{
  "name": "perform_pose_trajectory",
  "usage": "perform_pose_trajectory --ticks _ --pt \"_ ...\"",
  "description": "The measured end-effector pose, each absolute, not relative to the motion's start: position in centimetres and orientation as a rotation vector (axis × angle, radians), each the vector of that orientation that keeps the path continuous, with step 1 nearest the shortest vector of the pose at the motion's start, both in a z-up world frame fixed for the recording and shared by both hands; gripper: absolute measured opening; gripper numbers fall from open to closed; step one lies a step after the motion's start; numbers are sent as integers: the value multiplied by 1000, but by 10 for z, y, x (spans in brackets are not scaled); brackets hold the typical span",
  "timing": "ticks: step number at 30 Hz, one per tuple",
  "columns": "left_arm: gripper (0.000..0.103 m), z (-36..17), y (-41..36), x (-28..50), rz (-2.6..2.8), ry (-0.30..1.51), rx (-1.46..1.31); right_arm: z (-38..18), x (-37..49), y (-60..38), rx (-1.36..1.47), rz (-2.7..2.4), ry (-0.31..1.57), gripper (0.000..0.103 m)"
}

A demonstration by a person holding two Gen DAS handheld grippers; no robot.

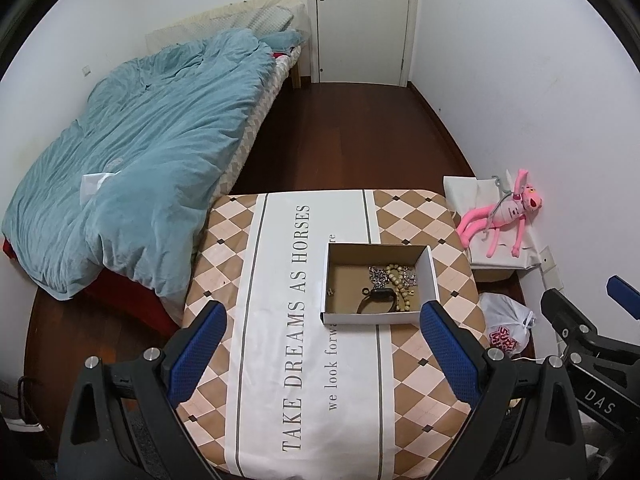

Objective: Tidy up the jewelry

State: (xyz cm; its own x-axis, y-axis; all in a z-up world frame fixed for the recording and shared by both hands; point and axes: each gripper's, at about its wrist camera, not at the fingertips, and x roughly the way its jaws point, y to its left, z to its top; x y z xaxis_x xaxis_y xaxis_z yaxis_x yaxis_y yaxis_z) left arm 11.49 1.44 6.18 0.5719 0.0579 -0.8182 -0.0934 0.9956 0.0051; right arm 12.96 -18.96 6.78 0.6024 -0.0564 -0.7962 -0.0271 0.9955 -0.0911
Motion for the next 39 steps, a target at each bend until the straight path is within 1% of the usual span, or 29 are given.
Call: perform_pose_trajectory --ticks 39 --pt "99 53 19 111 116 973 -34 58 128 -185 -94 2 956 103"
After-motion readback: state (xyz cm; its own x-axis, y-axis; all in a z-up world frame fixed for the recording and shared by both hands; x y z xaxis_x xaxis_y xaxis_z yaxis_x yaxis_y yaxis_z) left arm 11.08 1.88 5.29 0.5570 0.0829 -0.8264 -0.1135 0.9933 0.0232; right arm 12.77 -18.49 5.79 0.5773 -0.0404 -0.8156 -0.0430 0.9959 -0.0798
